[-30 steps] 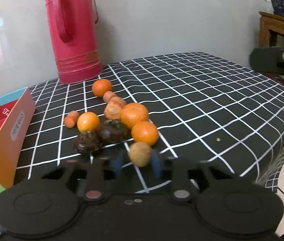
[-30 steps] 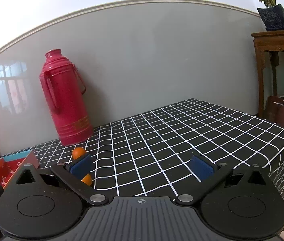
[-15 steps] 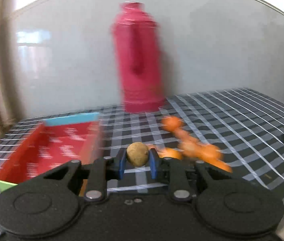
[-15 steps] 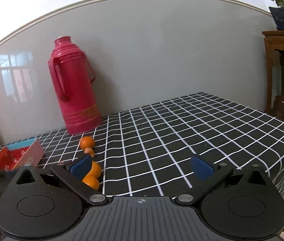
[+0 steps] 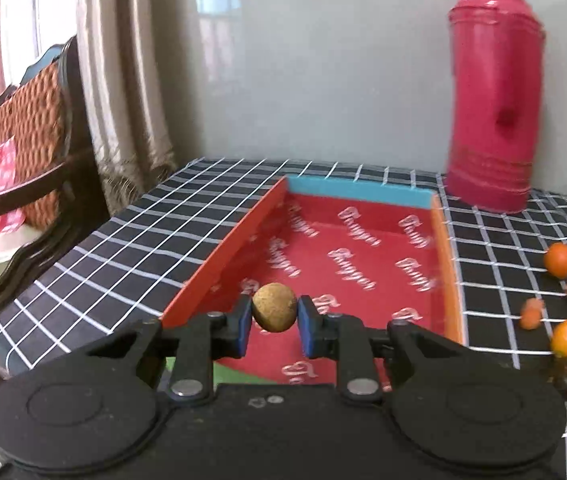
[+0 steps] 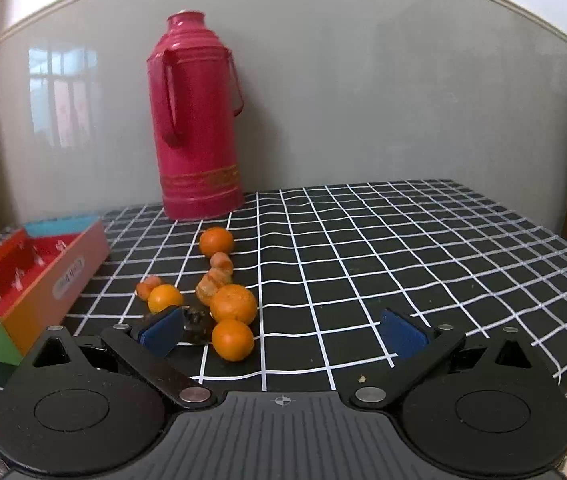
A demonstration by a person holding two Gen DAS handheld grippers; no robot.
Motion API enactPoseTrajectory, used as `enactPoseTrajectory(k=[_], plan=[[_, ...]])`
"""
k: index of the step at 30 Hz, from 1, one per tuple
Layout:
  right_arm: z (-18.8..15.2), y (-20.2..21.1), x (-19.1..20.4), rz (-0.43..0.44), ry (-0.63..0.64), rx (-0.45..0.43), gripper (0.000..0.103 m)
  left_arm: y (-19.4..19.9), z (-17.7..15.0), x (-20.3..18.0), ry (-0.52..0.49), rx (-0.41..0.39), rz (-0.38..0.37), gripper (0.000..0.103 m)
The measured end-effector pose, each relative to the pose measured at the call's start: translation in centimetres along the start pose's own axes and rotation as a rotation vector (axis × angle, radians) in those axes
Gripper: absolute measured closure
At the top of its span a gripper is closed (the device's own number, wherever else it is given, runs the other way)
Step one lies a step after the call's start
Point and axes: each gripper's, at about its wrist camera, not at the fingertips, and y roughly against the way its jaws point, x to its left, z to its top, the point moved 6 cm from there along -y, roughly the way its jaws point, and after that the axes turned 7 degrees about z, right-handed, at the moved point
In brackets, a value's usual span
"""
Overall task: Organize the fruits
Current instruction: 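Carry the brown fruit with the left gripper into the box and release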
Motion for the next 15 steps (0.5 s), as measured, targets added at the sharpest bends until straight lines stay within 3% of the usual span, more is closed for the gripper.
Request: enactPoseTrajectory(k=[4,6,8,12,15], plan=[[-0.3,-0.8,0.7,-0.020,0.028,0.019,0.000,-0.6,-0.4,1.1,0.032,0.064,0.014,0.081],[-0.4,-1.6,1.0,0.033,0.022,0.049,0.000,-0.8,-0.4,1.4,0.050,0.072,0.000,0.079],[-0.6,-2.0,1.4,0.077,0.014,0.055,0.000,-0.3,-0.4,1.5,0.061,0.068,-0.008,0.072],[-0.7,-2.8,2.2,0.086,0.073,0.061,0.000,0.5,0.0,1.9,0.079,0.044,-0.037,0.062],[-0.7,-3.4,2.4,0.092,0.098,0.067,0.000,1.4,0.5,2.5,0.092,-0.006,-0.029,0.047]])
